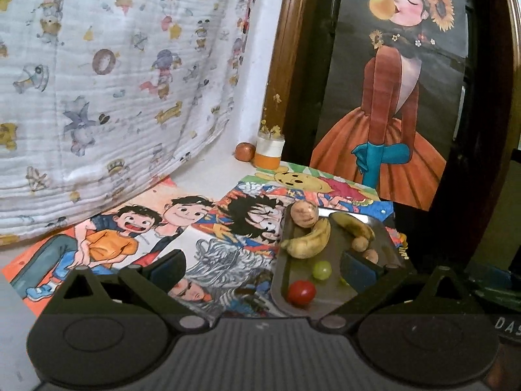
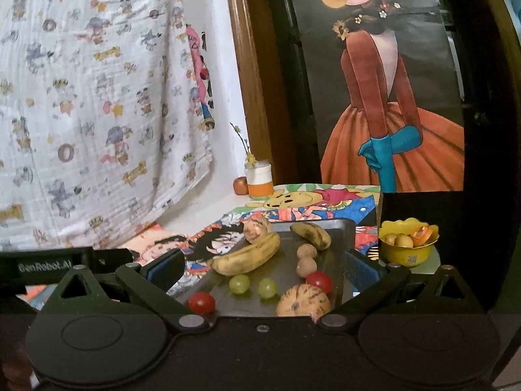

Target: Organize fruits

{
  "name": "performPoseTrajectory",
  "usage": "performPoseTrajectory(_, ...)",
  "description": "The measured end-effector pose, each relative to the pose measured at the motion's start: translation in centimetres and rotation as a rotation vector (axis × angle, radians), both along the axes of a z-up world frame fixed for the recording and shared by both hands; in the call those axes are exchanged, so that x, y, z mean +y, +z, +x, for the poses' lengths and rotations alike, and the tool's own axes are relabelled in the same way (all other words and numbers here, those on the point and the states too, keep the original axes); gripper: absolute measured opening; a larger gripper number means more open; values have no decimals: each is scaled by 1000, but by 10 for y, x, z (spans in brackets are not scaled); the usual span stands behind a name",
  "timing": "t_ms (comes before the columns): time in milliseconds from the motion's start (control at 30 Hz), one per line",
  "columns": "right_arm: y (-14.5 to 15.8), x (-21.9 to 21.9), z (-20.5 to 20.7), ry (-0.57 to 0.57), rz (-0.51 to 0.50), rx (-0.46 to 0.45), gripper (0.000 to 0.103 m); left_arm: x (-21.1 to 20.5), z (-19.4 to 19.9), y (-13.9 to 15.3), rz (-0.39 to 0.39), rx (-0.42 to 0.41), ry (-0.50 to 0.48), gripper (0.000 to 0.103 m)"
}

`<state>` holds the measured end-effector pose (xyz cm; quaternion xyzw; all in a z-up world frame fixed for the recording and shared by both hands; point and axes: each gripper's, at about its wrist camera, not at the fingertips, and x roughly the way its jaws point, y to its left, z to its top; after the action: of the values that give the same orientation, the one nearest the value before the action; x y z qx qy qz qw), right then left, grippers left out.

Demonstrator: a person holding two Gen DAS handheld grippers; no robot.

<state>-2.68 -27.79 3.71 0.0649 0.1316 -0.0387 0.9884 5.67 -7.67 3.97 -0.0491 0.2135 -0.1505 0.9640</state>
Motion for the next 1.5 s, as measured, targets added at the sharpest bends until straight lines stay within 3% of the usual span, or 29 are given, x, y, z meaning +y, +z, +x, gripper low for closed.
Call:
performPoseTrajectory(933, -19, 32, -54, -127, -29, 35, 102, 42, -44, -42, 58, 29, 8, 103)
performPoseTrajectory(1300, -33, 56, -51, -46, -121, 38, 102, 54, -43, -49, 57, 39, 29, 103)
performPoseTrajectory(1500, -36, 54, -47, -51, -108, 52, 102, 56, -43, -51, 59, 42, 35, 103)
